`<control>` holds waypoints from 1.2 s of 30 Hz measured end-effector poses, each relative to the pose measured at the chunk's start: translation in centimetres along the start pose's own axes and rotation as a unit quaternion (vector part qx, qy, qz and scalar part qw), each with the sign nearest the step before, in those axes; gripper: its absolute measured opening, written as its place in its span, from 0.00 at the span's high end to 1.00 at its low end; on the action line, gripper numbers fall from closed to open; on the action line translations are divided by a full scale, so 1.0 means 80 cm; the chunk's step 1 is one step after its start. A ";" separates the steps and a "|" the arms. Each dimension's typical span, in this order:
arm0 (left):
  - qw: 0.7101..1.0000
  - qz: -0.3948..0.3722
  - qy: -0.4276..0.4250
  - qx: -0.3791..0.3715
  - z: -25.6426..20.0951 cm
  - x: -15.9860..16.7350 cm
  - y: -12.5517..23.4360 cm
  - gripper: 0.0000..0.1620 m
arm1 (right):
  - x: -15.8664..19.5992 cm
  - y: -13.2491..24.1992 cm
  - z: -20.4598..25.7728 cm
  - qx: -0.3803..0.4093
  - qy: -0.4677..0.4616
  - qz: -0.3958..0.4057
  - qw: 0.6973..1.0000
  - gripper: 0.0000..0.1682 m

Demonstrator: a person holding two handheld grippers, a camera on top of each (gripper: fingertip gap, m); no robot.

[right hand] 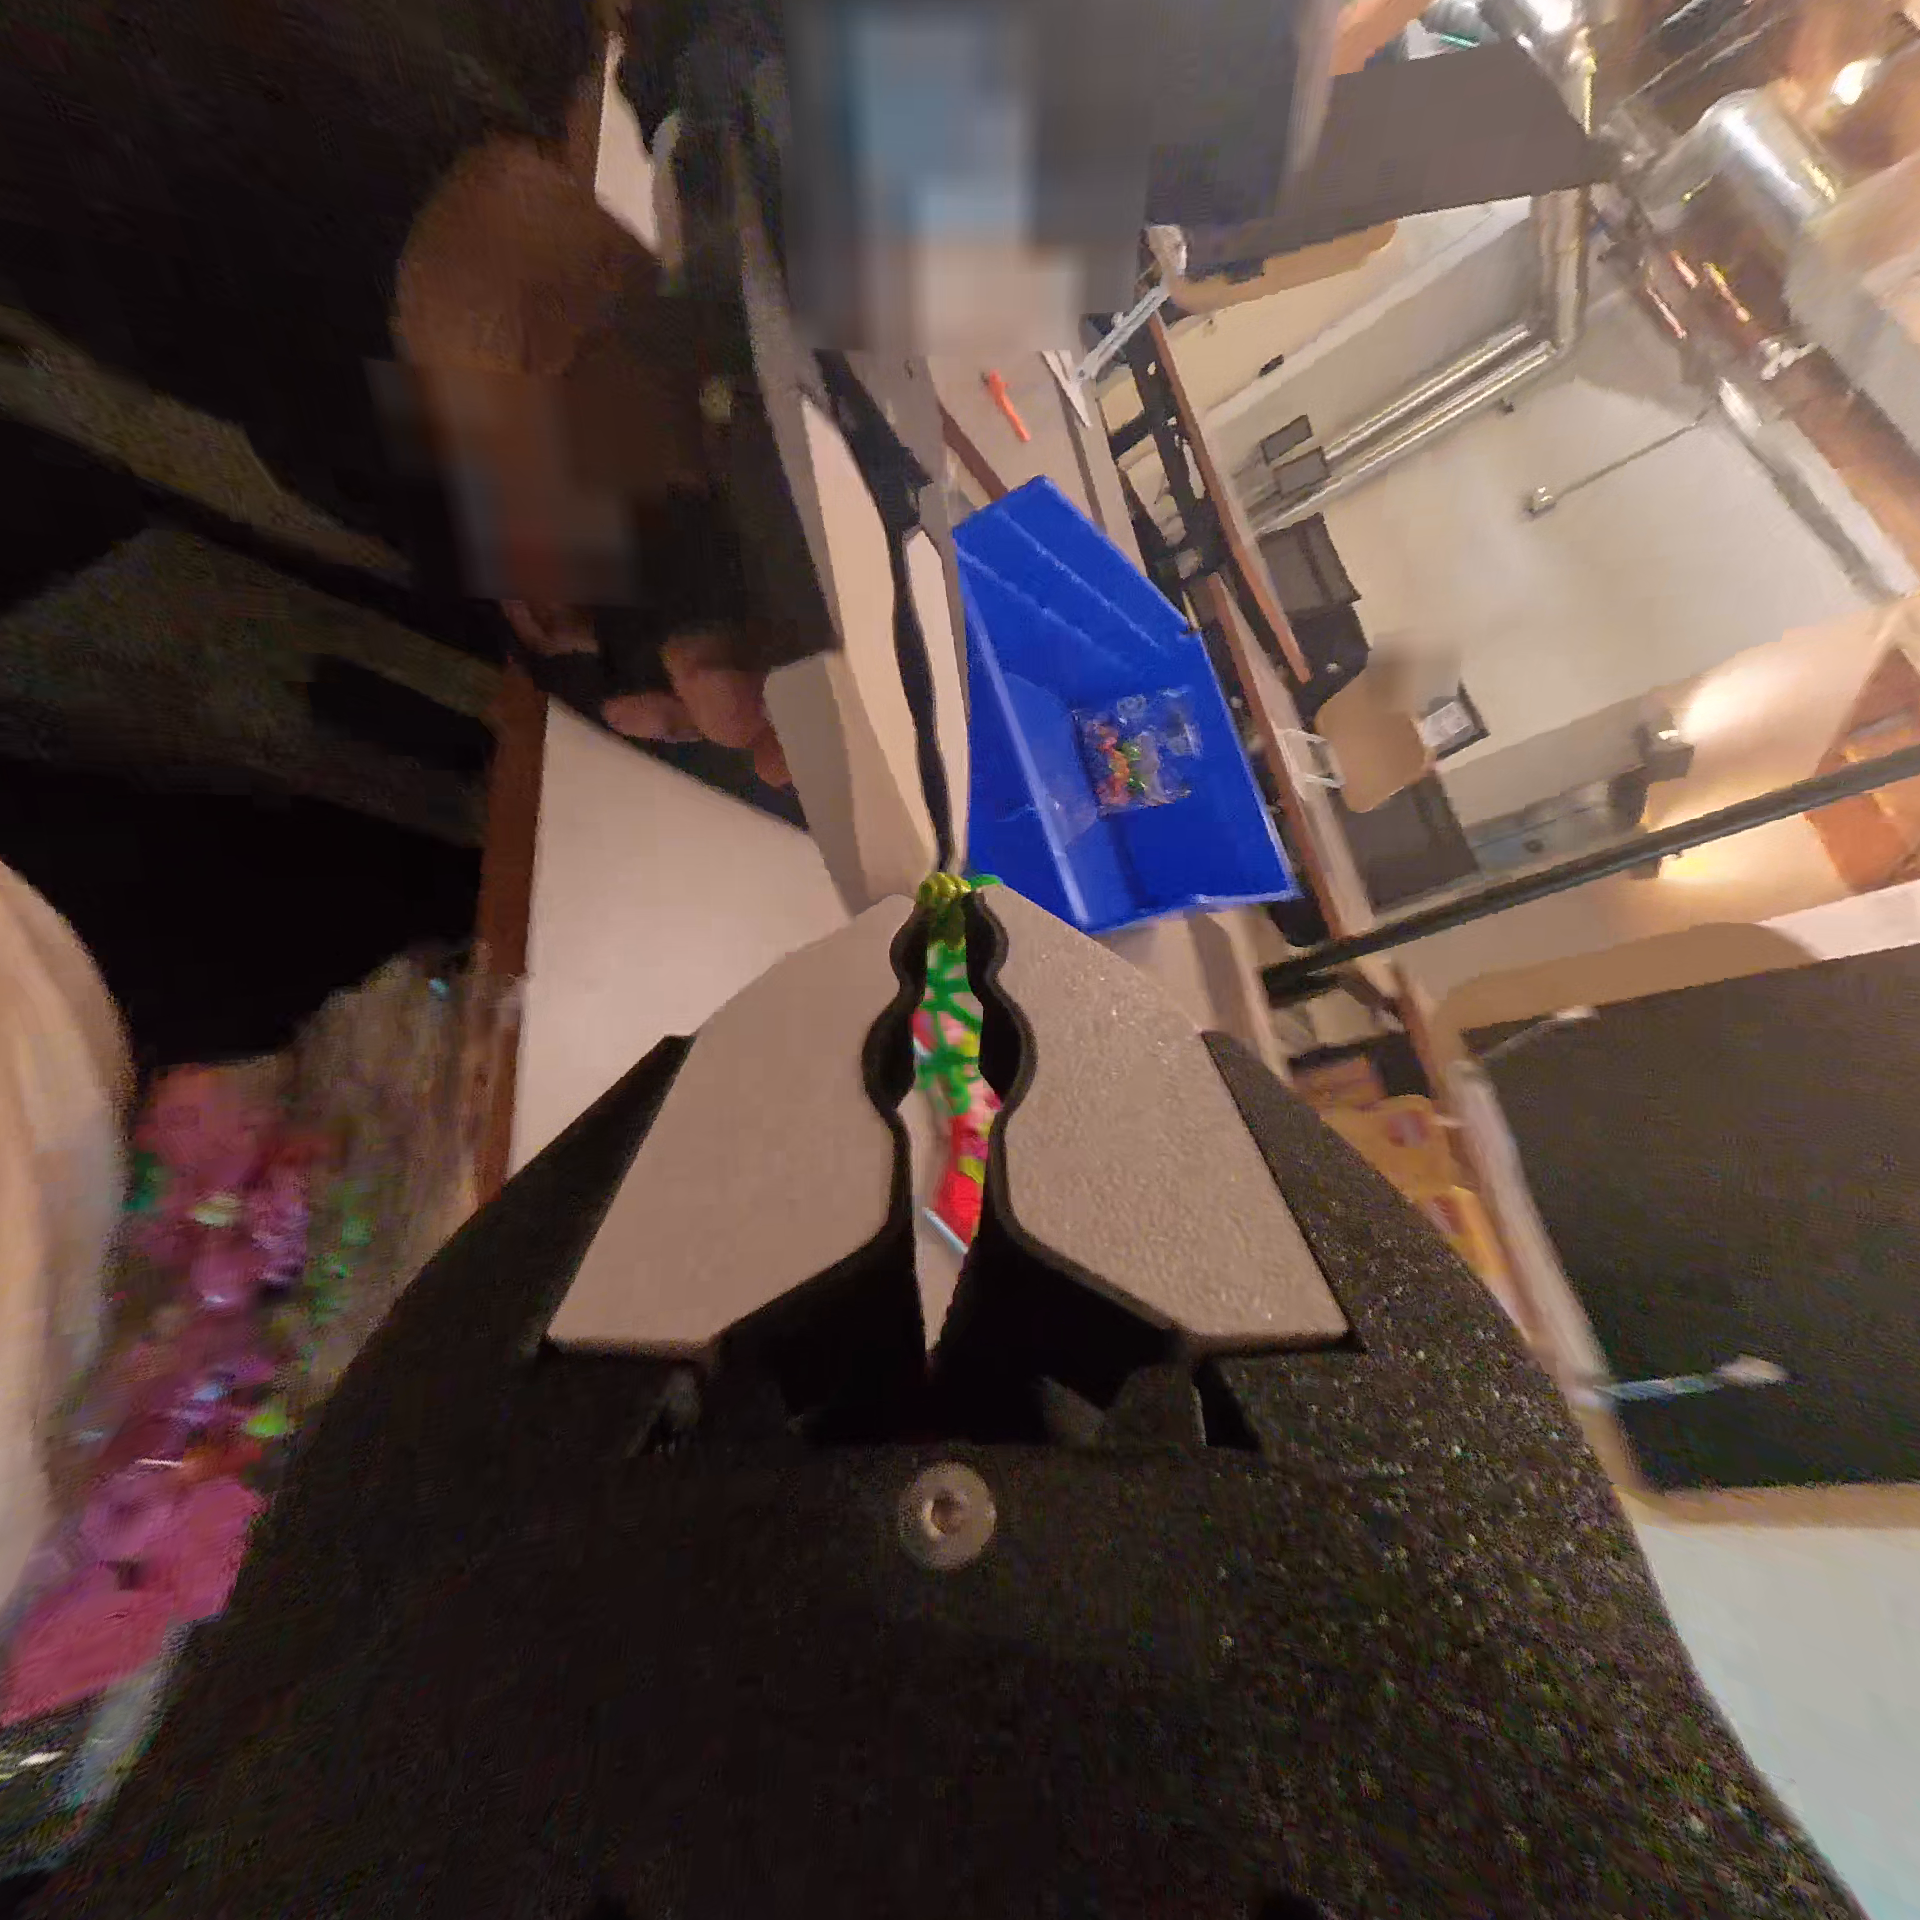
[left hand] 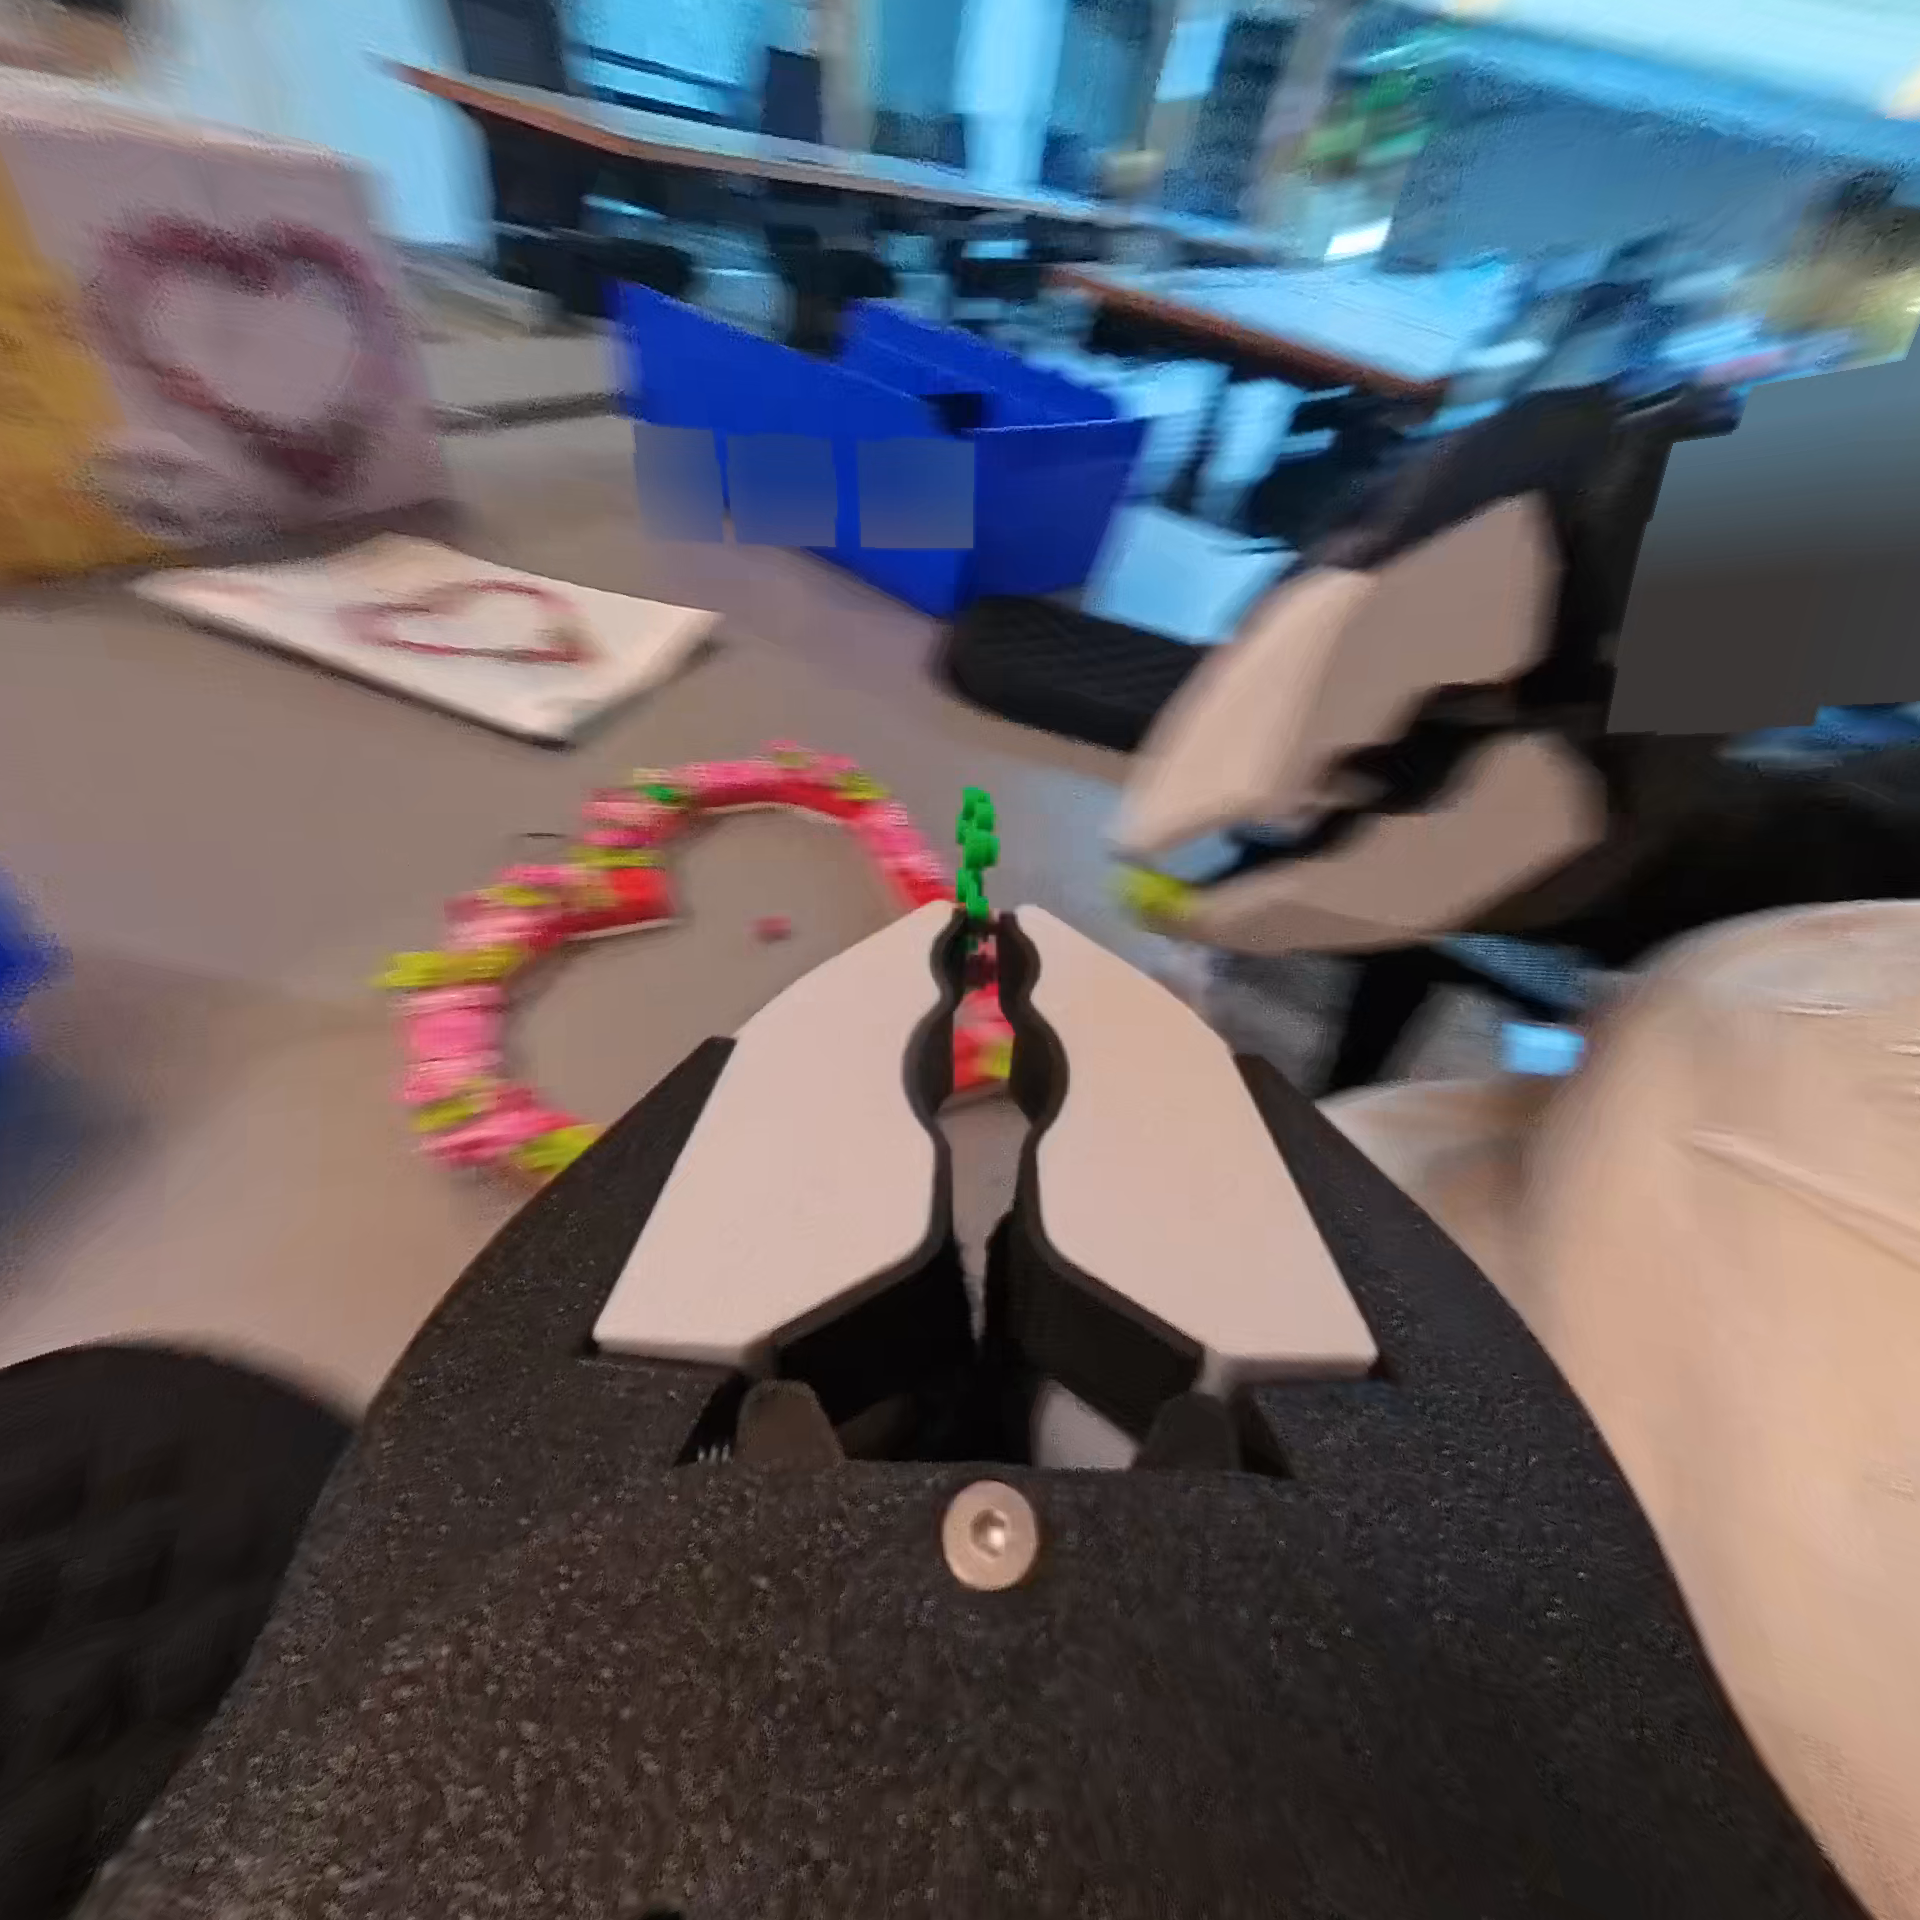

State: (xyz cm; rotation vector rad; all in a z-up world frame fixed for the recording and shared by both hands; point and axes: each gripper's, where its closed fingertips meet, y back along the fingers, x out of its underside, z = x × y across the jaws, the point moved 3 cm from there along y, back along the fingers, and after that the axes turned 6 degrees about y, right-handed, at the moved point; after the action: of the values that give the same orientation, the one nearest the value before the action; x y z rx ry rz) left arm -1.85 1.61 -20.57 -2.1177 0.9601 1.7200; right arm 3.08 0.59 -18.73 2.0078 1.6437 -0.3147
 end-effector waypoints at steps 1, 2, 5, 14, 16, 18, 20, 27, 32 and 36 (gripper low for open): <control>0.996 -0.007 -0.052 -0.070 0.017 -0.004 0.006 0.97 | -0.010 0.002 0.006 -0.039 -0.069 -0.047 0.996 0.96; 0.990 -0.012 -0.093 -0.108 0.025 -0.010 0.012 0.97 | -0.016 0.004 0.009 -0.066 -0.138 -0.081 0.985 0.96; 0.989 -0.039 -0.108 -0.094 0.010 -0.025 0.025 0.97 | 0.008 0.007 0.002 -0.046 -0.164 -0.055 0.984 0.96; 0.993 -0.048 -0.079 -0.071 0.022 -0.024 0.032 0.97 | 0.045 0.023 0.056 -0.231 -0.192 -0.003 0.954 0.96; 0.993 -0.042 -0.089 -0.071 0.020 -0.023 0.029 0.97 | 0.046 0.021 0.072 -0.248 -0.156 0.023 0.956 0.96; 0.992 -0.040 -0.095 -0.067 0.017 -0.021 0.026 0.97 | 0.049 0.018 0.086 -0.260 -0.133 0.043 0.955 0.96; 0.993 -0.038 -0.094 -0.064 0.017 -0.020 0.025 0.97 | 0.047 0.021 0.100 -0.283 -0.120 0.050 0.950 0.96; 0.994 -0.037 -0.091 -0.052 0.014 -0.019 0.023 0.97 | 0.065 0.030 0.120 -0.309 -0.087 0.135 0.937 0.95; 0.994 -0.033 -0.095 -0.047 0.011 -0.018 0.021 0.97 | 0.070 0.035 0.124 -0.312 -0.080 0.150 0.935 0.85; 0.998 -0.026 -0.065 -0.012 0.005 -0.014 0.018 0.97 | 0.067 0.039 0.103 -0.277 -0.090 0.130 0.948 0.86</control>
State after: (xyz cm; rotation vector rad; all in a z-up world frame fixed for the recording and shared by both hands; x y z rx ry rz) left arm -3.20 1.11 -19.36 -1.9995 0.8461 1.8264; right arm 8.49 0.32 -27.46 1.6749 1.1677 0.0610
